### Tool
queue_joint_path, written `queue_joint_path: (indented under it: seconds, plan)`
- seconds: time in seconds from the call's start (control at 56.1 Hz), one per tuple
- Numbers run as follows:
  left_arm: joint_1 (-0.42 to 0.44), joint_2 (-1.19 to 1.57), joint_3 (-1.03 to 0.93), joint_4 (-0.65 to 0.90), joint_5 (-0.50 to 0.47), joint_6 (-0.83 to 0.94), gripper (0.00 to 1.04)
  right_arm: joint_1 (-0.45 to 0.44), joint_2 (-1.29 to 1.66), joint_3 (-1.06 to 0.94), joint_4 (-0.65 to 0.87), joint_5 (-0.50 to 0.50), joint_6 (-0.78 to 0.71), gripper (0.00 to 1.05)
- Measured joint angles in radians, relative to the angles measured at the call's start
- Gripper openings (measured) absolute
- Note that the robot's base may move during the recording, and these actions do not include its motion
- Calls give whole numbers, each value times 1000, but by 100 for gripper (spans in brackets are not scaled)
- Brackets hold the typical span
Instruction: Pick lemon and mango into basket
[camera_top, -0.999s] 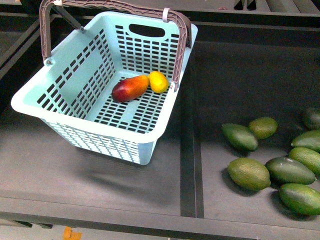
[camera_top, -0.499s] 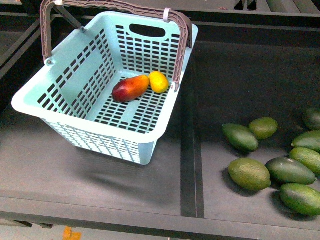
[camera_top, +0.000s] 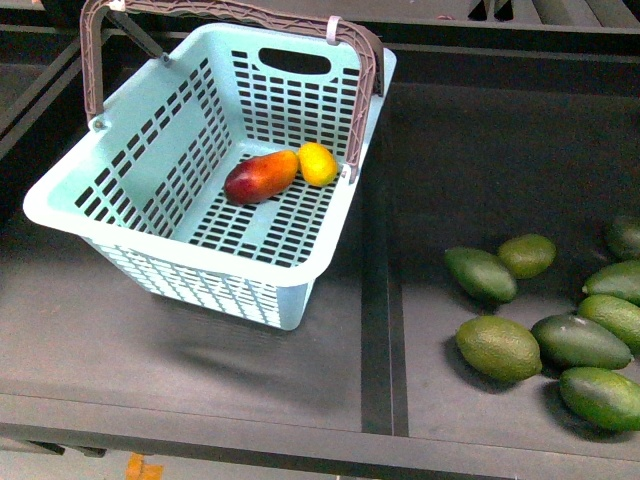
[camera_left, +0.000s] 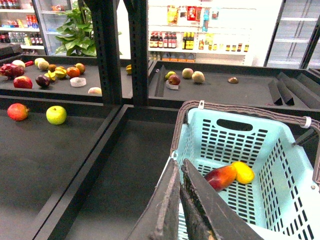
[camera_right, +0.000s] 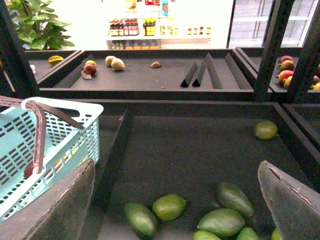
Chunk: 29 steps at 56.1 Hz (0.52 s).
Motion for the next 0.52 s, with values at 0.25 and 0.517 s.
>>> queue_joint_path:
  seconds: [0.25, 0.517]
  plan:
    - [0, 0, 0, 0, 0, 0, 54, 0, 0, 0, 0, 0, 0, 96]
    - [0, 0, 0, 0, 0, 2, 99, 0, 0, 0, 0, 0, 0, 96]
